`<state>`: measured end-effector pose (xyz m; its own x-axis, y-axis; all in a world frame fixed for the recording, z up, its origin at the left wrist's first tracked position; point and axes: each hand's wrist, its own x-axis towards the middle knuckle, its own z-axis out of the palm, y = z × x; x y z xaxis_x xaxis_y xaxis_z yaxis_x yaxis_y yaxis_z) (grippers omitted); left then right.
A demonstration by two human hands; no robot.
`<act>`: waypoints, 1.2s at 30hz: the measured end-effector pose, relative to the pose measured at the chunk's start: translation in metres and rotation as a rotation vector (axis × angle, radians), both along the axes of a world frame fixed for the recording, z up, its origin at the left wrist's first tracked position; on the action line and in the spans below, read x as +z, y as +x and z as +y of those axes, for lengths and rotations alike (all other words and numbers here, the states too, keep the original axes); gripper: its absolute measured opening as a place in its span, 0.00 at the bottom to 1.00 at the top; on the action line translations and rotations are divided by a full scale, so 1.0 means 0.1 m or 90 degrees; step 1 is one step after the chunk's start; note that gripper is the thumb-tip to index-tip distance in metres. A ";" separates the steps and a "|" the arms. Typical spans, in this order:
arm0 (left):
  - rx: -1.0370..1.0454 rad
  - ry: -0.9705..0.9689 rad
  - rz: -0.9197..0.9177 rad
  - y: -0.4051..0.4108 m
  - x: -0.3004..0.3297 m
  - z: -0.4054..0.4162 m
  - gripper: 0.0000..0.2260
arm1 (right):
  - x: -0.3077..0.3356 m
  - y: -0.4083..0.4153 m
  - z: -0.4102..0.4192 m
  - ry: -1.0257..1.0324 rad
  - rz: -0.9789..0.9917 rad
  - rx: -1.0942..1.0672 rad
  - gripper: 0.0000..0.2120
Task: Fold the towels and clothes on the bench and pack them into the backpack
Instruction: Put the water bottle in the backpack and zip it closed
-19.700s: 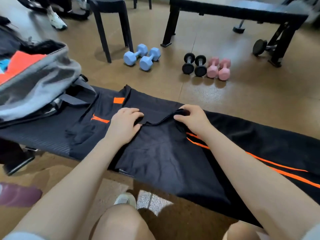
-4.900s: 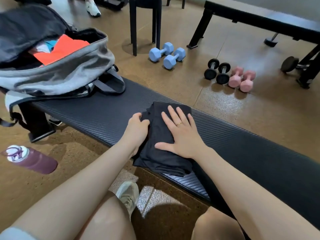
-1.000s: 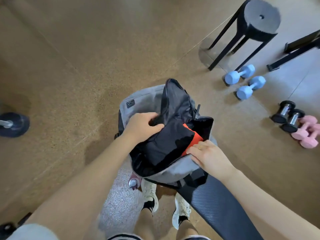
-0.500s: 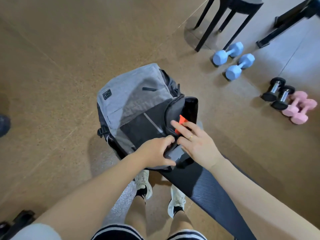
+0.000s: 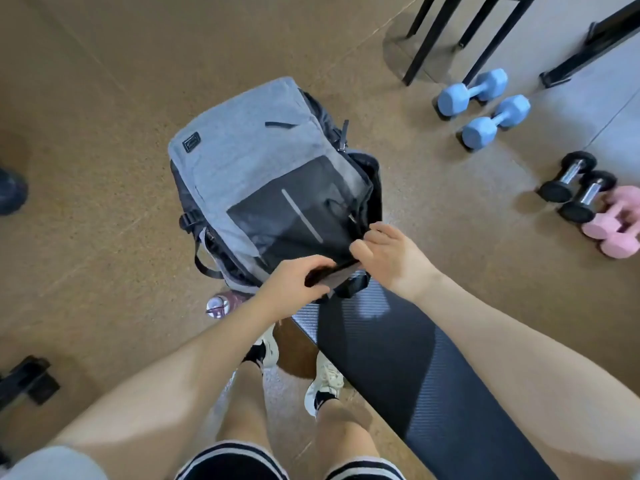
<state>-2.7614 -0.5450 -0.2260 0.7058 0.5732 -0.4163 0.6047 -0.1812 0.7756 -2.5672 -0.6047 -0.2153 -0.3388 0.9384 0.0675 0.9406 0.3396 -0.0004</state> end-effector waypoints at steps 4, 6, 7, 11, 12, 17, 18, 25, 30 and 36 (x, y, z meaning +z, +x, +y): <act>0.013 0.181 0.063 -0.04 -0.24 -0.37 0.13 | -0.18 0.20 -0.46 -0.122 -0.001 -0.186 0.18; -0.040 0.161 0.114 -0.04 -0.41 -0.60 0.17 | -0.32 0.14 -0.66 -0.197 -0.010 -0.241 0.12; -0.095 0.116 0.169 -0.04 -0.51 -0.71 0.19 | -0.41 0.10 -0.72 -0.250 -0.012 -0.260 0.11; -0.165 -0.019 0.219 -0.12 -0.68 -0.87 0.22 | -0.49 -0.08 -0.70 -0.520 -0.048 -0.304 0.15; -0.089 -0.030 0.180 -0.18 -0.65 -0.86 0.21 | -0.42 -0.17 -0.68 -0.512 -0.043 -0.310 0.14; 0.253 -0.014 0.086 -0.81 -0.33 -0.67 0.12 | -0.11 -0.97 -0.55 -0.332 0.226 -0.253 0.11; 0.305 -0.034 0.084 -1.00 -0.29 -0.64 0.11 | -0.11 -1.18 -0.50 -0.355 0.281 -0.231 0.10; 0.566 -0.122 0.083 -2.47 -0.63 -0.64 0.09 | -0.96 -2.63 -0.23 -0.569 0.336 -0.182 0.08; 0.640 -0.146 0.064 -3.17 -1.71 -0.74 0.08 | -2.35 -3.29 0.02 -0.571 0.218 -0.275 0.21; 0.692 -0.186 0.028 -3.46 -2.86 -0.87 0.08 | -3.48 -3.49 0.25 -0.493 0.130 -0.240 0.38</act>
<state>-3.1071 -0.6324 -0.5115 -0.1279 0.7513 -0.6475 0.3582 0.6438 0.6762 -2.9160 -0.5796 -0.5630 -0.0480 0.7921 -0.6085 0.9462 -0.1591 -0.2818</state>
